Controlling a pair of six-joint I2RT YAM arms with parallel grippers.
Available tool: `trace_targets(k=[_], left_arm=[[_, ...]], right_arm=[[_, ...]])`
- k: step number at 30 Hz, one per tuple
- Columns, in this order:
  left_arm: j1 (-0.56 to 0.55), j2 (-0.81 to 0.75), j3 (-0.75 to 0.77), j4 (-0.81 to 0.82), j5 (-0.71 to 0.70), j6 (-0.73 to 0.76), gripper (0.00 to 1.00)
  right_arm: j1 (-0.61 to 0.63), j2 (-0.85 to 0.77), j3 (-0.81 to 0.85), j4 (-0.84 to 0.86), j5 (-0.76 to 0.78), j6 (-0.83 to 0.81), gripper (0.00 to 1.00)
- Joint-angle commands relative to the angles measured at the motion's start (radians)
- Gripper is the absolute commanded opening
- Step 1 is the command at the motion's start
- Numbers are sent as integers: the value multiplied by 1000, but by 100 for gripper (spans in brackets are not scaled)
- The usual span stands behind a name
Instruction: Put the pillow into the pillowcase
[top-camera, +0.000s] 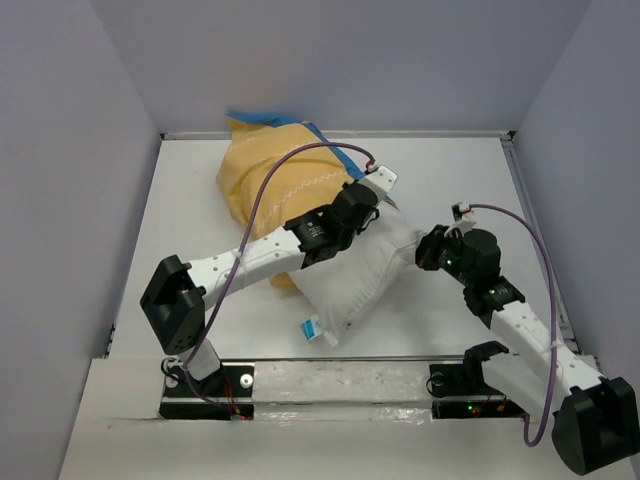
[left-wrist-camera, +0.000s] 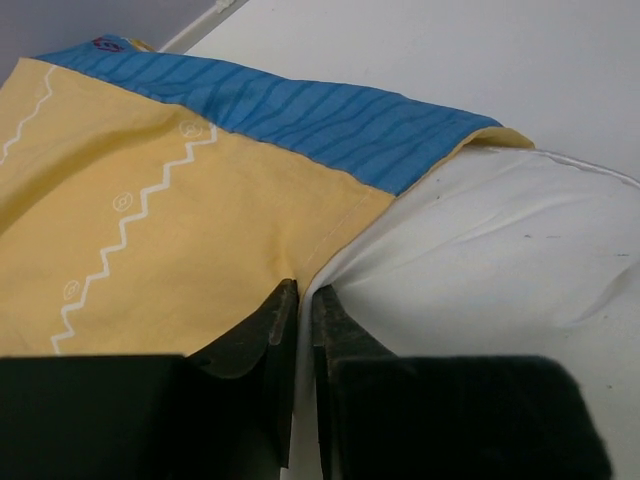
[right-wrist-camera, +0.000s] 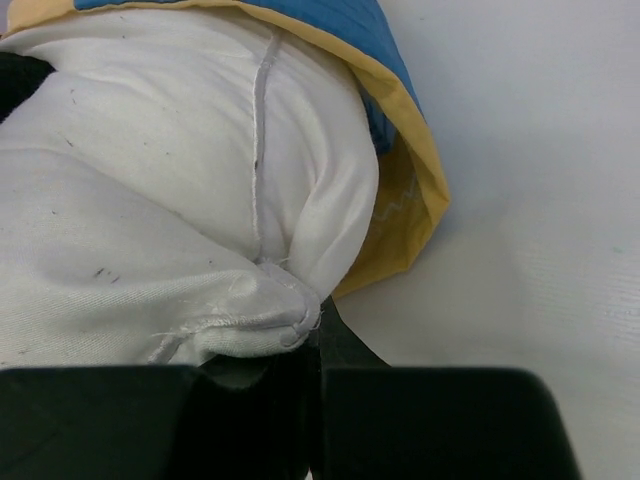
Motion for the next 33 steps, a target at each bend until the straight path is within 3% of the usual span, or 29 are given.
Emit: trace_targets(k=[1,2,3,5,10,14,20,22,25,26,27,28,33], left_arm=[[77,-46,9,64,-74,20,29],[83,-55,14,47,-59,7,53],[86,-60,14,41,-30,-1,75],[90,-80,9,20,-1,-18,86],[110,-134,6,-9,141,-65,87],[135,-155,23,-39,205,-98,87],[140,-138,58,-95,193,-81,85],[141,-132,57,-105,229,-59,81],[144,-114,47,-112,338,-6,80],[144,-97,47,-115,337,-1,80],[146,-91,47,-114,296,4,80],[144,-85,44,-100,277,8,80],[163,-4,64,-79,265,48,81]], right_arm=[[10,-18,130,-69,4,-71,10],[10,-4,154,-109,11,-79,38],[10,-1,204,-150,24,-101,52],[19,-6,257,-241,63,-120,73],[19,-64,384,-347,213,-163,77],[38,-18,464,-364,85,-166,75],[303,154,516,-330,173,-160,75],[360,204,500,-281,213,-146,72],[391,278,438,-200,241,-111,43],[391,308,429,-186,241,-106,20],[391,318,423,-183,261,-94,7],[391,320,401,-183,296,-88,0],[391,248,342,-174,380,-92,0]])
